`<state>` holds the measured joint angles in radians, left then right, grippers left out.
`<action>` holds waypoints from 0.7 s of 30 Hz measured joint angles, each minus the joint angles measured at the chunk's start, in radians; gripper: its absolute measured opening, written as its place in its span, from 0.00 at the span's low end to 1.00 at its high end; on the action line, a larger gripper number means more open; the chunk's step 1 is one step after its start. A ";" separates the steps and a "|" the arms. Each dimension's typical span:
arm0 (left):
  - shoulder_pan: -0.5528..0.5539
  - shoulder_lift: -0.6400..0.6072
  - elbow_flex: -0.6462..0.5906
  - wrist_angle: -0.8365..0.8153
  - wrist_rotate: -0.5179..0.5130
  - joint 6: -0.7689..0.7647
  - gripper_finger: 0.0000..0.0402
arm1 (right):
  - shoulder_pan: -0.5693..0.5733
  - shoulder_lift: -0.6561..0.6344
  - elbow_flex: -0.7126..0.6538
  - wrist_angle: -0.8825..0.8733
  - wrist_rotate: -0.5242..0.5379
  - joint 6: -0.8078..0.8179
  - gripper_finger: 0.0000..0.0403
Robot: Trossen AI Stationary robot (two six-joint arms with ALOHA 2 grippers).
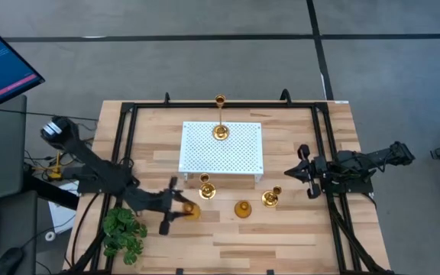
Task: Pick & Place candle stick holders
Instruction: Put the left orange candle holder on the shelf
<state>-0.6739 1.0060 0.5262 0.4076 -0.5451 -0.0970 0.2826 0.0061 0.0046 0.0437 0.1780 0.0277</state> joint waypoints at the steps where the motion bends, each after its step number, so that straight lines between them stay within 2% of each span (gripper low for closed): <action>1: 0.002 -0.034 0.000 -0.008 -0.012 0.015 0.36 | 0.003 0.000 0.000 0.000 0.000 0.000 0.00; 8: 0.009 -0.233 0.000 -0.115 -0.172 0.092 0.36 | 0.005 0.000 0.000 0.000 0.000 0.000 0.00; 13: 0.013 -0.304 0.000 -0.161 -0.405 0.118 0.36 | 0.005 0.000 0.000 0.000 0.001 0.000 0.00; 15: 0.030 -0.313 0.000 -0.159 -0.468 0.145 0.36 | 0.005 0.000 0.000 0.000 0.002 0.000 0.00; 21: 0.158 -0.303 0.000 -0.136 -0.454 0.146 0.36 | 0.005 0.000 0.000 0.000 0.002 0.000 0.00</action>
<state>-0.5162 0.7034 0.5262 0.2720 -0.9990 0.0493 0.2874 0.0060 0.0046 0.0441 0.1805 0.0275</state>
